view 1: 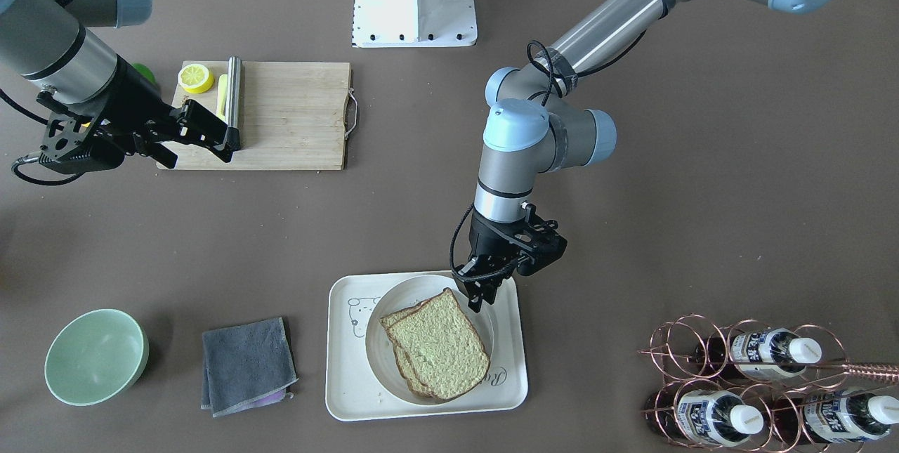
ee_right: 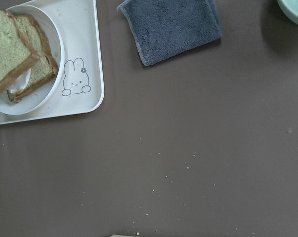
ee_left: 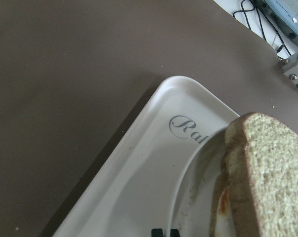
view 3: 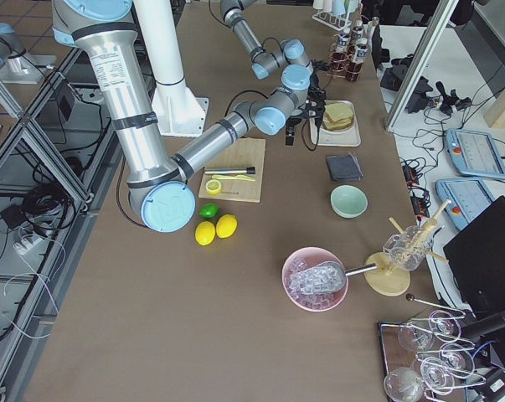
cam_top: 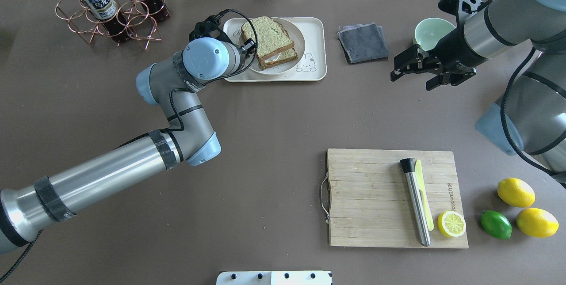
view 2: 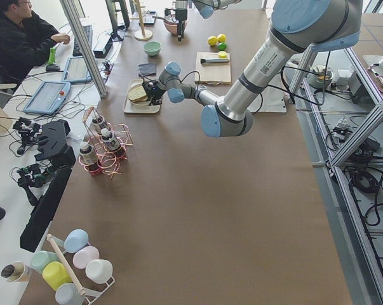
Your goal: Make sandwich and place on tray
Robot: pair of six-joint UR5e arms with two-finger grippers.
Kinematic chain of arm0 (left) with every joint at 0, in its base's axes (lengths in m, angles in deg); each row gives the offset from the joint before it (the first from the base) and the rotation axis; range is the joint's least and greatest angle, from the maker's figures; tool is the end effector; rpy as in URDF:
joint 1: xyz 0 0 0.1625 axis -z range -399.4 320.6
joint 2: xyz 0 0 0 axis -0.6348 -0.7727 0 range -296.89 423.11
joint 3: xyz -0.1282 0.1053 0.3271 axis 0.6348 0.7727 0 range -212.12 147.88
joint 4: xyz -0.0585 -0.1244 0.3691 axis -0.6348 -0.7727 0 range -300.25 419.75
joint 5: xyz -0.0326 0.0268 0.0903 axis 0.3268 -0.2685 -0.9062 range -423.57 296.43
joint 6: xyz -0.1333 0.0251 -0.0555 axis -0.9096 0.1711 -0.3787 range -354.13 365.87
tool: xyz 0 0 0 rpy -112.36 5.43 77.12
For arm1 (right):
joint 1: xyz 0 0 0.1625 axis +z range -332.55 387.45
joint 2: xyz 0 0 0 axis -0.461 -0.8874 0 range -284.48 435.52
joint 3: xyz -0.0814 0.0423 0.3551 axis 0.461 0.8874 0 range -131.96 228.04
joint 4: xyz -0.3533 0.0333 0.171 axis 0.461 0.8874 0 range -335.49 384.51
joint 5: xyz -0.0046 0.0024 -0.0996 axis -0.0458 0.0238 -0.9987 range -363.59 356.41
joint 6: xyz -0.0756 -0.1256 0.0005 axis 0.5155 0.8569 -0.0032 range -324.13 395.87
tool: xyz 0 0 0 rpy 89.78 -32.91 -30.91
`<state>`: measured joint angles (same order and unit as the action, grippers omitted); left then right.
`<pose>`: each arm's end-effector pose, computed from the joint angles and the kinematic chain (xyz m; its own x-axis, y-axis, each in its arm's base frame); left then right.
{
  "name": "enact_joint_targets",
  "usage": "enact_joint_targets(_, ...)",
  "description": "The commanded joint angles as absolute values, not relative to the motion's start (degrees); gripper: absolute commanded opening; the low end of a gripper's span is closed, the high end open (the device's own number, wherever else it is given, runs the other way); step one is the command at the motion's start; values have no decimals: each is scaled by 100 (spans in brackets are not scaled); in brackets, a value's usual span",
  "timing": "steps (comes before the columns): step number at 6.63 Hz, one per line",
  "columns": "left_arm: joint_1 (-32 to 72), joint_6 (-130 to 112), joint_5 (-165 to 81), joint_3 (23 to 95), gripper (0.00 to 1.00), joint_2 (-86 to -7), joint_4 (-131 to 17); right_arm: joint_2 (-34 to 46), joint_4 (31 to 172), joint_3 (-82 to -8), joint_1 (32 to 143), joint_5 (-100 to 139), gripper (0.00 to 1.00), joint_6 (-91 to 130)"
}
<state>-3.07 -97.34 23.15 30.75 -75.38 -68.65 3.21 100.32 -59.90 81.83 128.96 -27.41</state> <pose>0.5577 -0.5860 0.2582 0.2507 -0.4676 -0.8477 0.7074 0.6862 -0.1694 -0.2982 -0.4748 0.2894 0.4696 0.0864 0.8787 -0.0972 0.9942 -0.0459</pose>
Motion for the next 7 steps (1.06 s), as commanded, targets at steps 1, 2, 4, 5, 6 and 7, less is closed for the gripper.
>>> enact_joint_targets(1, -188, -9574, 2362, 3168, 61, -7506, -6866, 336, 10036, -5997, 8186, 12895, 100, -2741)
enact_joint_targets(2, -39, -9347, 2623, 3265, 61, -7436, -6866, 362, 10036, -5980, 8186, 12895, 100, -2741)
enact_joint_targets(4, 242, -9117, 3325, 4192, 96, -6841, -6813, 388, 10027, -5989, 8186, 12895, 100, -2741)
enact_joint_targets(5, 452, -9090, 3816, 4667, 98, -6559, -6778, 389, 10027, -5989, 8186, 12895, 100, -2741)
enact_joint_targets(6, 785, -8872, 4335, 5672, 98, -5895, -6552, 380, 10027, -6023, 8194, 12895, 100, -2741)
enact_joint_targets(7, 875, -8296, 4383, 6822, 98, -5227, -5897, 336, 10036, -6041, 8264, 12904, 100, -2733)
